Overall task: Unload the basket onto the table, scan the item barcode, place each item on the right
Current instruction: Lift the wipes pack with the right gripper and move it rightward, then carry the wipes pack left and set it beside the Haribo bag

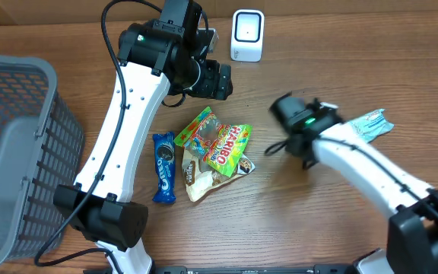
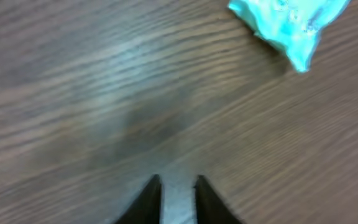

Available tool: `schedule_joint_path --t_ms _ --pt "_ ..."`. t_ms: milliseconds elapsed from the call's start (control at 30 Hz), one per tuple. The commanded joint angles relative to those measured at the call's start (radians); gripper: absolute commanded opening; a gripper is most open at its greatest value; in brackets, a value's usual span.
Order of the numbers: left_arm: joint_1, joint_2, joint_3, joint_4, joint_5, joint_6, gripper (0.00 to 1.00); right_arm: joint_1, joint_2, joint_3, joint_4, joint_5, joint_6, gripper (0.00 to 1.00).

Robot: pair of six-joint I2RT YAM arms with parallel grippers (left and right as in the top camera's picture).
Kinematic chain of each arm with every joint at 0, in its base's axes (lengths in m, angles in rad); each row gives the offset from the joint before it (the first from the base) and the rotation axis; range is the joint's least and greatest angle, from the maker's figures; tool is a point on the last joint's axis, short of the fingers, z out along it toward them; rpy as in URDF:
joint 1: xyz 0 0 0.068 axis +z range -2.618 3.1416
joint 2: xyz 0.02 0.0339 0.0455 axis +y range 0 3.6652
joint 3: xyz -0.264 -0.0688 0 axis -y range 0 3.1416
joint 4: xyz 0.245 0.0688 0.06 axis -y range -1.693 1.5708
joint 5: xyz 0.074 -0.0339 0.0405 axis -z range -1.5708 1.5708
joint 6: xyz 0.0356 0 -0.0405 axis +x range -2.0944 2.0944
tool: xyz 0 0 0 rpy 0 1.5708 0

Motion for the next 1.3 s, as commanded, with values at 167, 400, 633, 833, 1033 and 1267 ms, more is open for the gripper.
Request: schedule_joint_path --t_ms 167,400,633,833,1033,1267 --pt "-0.008 0.006 0.003 0.005 -0.01 -0.003 0.95 -0.583 -0.023 0.032 0.079 -0.574 -0.353 0.73" --pt "-0.008 0.006 0.003 0.005 -0.01 -0.003 0.97 -0.867 0.147 0.031 0.158 -0.716 -0.284 0.73" --pt "-0.008 0.006 0.003 0.007 -0.01 -0.003 0.98 -0.88 0.233 0.031 0.328 -0.701 -0.275 0.69" --pt "-0.008 0.006 0.003 0.008 -0.01 -0.003 0.98 -0.875 0.237 0.031 0.381 -0.686 -0.274 0.17" --pt "-0.008 0.006 0.003 0.035 -0.01 -0.003 1.0 -0.841 0.237 0.031 0.426 -0.685 -0.363 0.04" --pt "-0.008 0.006 0.003 0.063 -0.01 -0.003 1.0 -0.754 0.206 0.075 0.364 -0.6 -0.449 0.04"
